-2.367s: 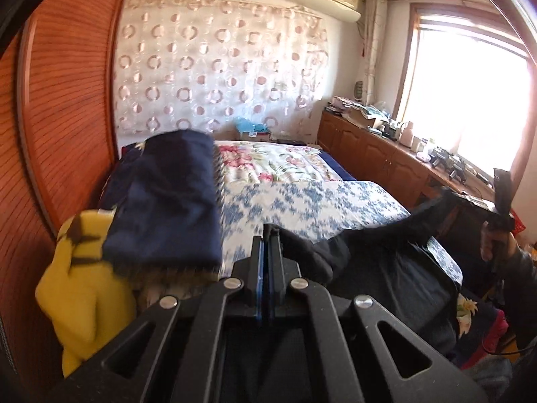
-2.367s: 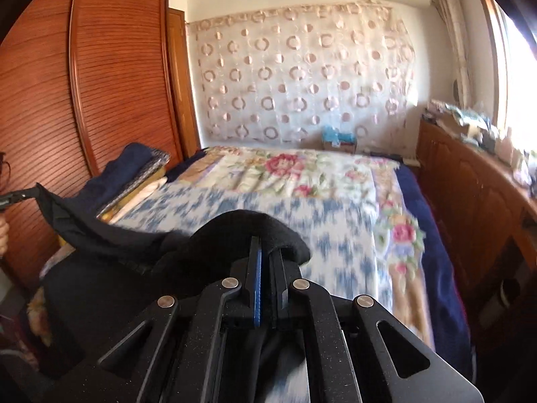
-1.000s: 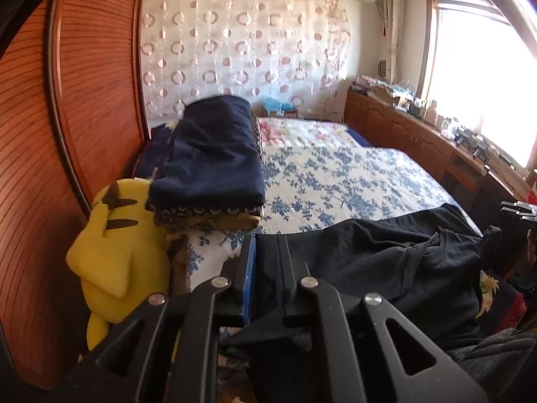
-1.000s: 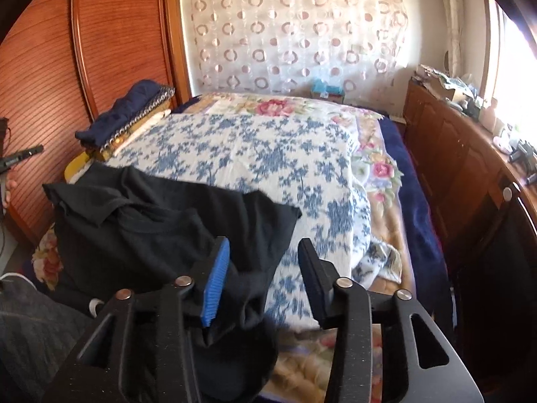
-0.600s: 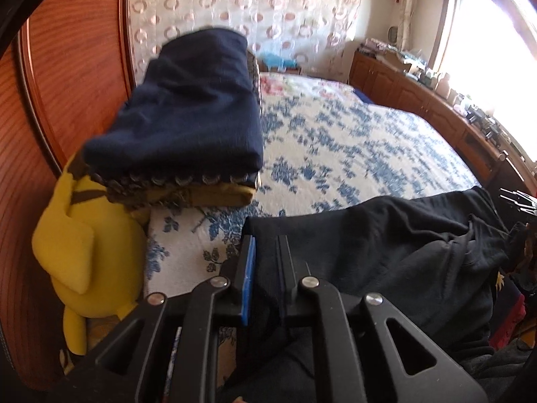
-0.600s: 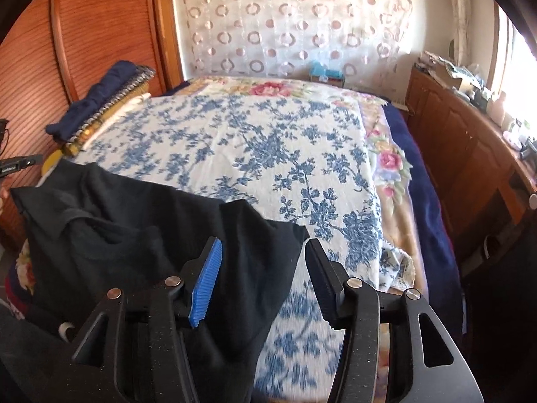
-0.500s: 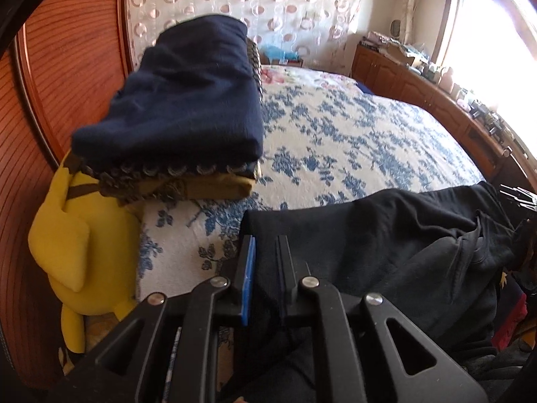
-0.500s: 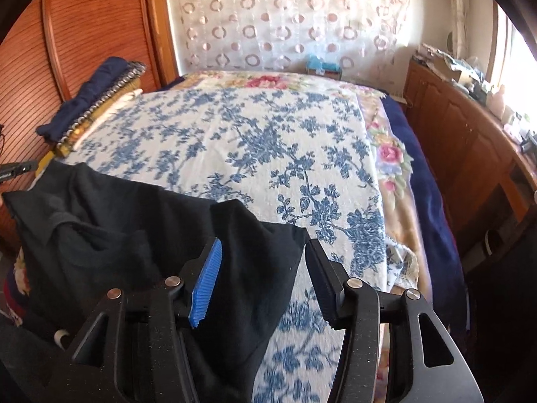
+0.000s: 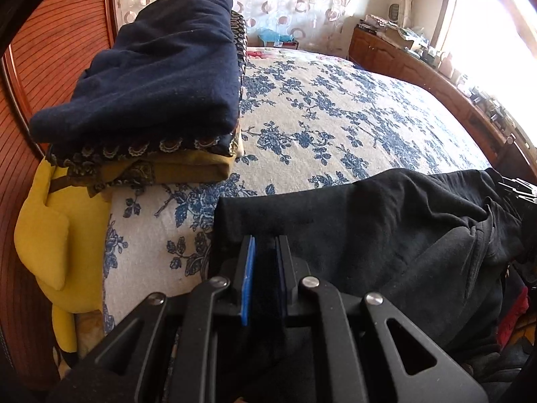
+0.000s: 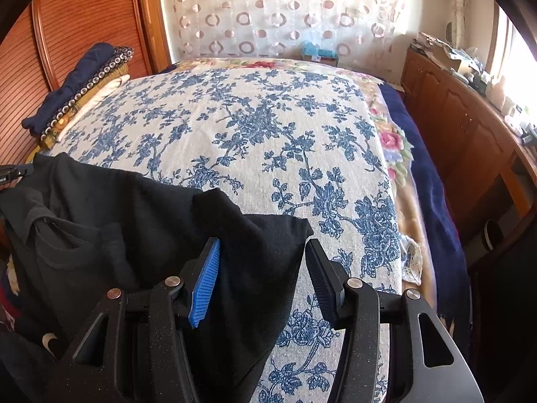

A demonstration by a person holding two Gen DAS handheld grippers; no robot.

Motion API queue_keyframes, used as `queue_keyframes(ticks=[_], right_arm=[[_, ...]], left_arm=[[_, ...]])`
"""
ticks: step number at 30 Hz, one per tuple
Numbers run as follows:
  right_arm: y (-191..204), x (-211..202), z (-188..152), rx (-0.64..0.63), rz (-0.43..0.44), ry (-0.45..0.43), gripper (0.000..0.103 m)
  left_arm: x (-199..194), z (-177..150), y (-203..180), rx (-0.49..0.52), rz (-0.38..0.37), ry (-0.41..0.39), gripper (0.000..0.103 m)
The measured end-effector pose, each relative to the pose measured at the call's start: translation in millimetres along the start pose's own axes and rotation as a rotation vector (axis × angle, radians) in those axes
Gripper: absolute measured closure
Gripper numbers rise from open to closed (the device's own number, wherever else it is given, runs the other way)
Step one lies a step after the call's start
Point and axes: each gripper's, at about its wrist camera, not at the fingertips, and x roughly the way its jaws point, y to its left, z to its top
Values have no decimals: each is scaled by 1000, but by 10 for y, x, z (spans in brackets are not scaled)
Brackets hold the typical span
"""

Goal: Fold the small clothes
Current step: 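Open the right gripper while the left gripper keeps holding the shirt, then close the right gripper on the shirt edge while the left gripper holds the shirt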

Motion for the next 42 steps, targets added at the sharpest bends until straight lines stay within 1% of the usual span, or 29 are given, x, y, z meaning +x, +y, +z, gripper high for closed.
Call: queue_keyframes(ticks=[6, 10, 14, 17, 19, 20, 21, 25, 26, 27, 29, 31, 33, 40, 41, 42], right_arm=[[-25, 71, -4, 11, 9, 13, 50], [-49, 90, -6, 36, 27, 11, 50], [-35, 88, -16, 39, 23, 4, 50], [-38, 89, -18, 36, 24, 5, 50], [-36, 90, -18, 37, 26, 4, 50], [-34, 87, -20, 37, 26, 3, 50], [-33, 84, -21, 37, 27, 2, 49], [-23, 82, -25, 37, 28, -2, 49], [-25, 81, -23, 37, 27, -1, 49], [-23, 80, -22, 37, 26, -1, 49], [-29, 83, -25, 37, 27, -1, 49], [-33, 84, -26, 36, 28, -1, 49], [-26, 85, -23, 34, 29, -2, 49], [-14, 93, -22, 33, 35, 4, 49], [-20, 91, -13, 30, 45, 6, 49], [-14, 89, -1, 24, 65, 12, 50]], left_arm=[[72, 67, -65, 16, 17, 12, 93], [106, 122, -61, 21, 6, 18, 93], [127, 161, -44, 39, 3, 24, 93], [124, 183, -52, 47, 22, 32, 93], [101, 185, -44, 42, 59, 27, 92], [97, 185, -25, 37, 63, 23, 91], [94, 177, -5, 28, 62, 21, 86], [125, 160, 40, 26, 66, 27, 80], [136, 164, 62, 19, 73, 29, 74], [150, 168, 90, 13, 81, 33, 66], [173, 154, 175, -10, 72, 32, 59], [173, 148, 208, -13, 55, 28, 59], [183, 154, 171, 11, 64, 32, 58], [207, 197, 163, 18, 48, 32, 57], [201, 183, 124, 40, 26, 34, 58], [196, 184, 83, 59, 12, 35, 67]])
